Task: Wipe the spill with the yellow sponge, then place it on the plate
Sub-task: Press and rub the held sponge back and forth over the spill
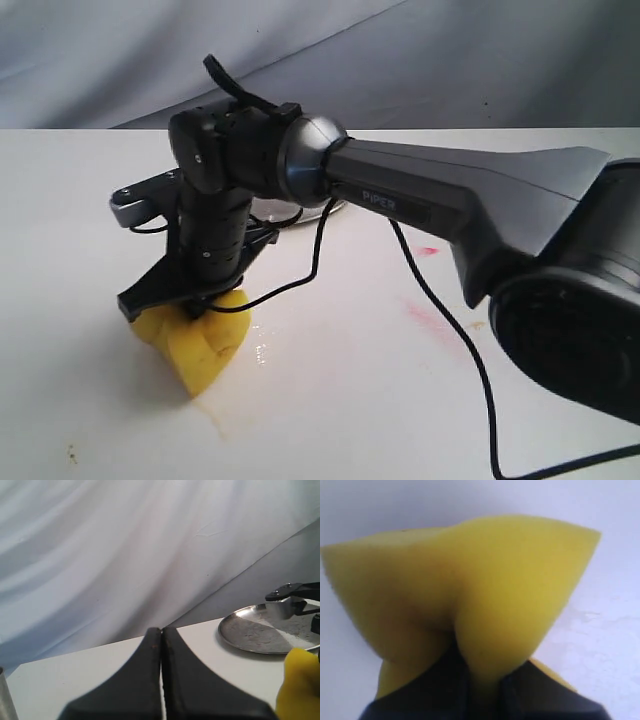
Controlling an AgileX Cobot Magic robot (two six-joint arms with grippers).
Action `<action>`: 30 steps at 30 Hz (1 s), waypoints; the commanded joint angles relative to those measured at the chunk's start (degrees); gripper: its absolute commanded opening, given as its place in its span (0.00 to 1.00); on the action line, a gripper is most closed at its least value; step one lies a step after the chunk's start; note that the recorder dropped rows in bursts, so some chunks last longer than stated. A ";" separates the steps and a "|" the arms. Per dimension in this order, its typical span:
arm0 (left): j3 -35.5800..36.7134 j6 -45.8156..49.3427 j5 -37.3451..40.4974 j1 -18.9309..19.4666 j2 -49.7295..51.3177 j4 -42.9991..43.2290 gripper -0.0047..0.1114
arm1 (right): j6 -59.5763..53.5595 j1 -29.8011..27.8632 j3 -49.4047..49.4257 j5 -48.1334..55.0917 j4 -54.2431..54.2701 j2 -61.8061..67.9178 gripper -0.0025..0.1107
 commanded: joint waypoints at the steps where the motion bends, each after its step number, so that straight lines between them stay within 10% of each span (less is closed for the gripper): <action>1: -0.17 -0.50 -0.29 0.25 -0.20 -0.41 0.04 | 2.69 -3.77 -2.13 4.80 -5.54 1.77 0.02; 17: -0.17 -0.50 -0.29 0.25 -0.20 -0.41 0.04 | 4.82 -8.39 6.98 8.03 -15.35 -1.48 0.02; 30: -0.17 -0.50 -0.29 0.25 -0.20 -0.41 0.04 | -0.62 -0.20 23.16 -1.24 -1.22 -7.88 0.02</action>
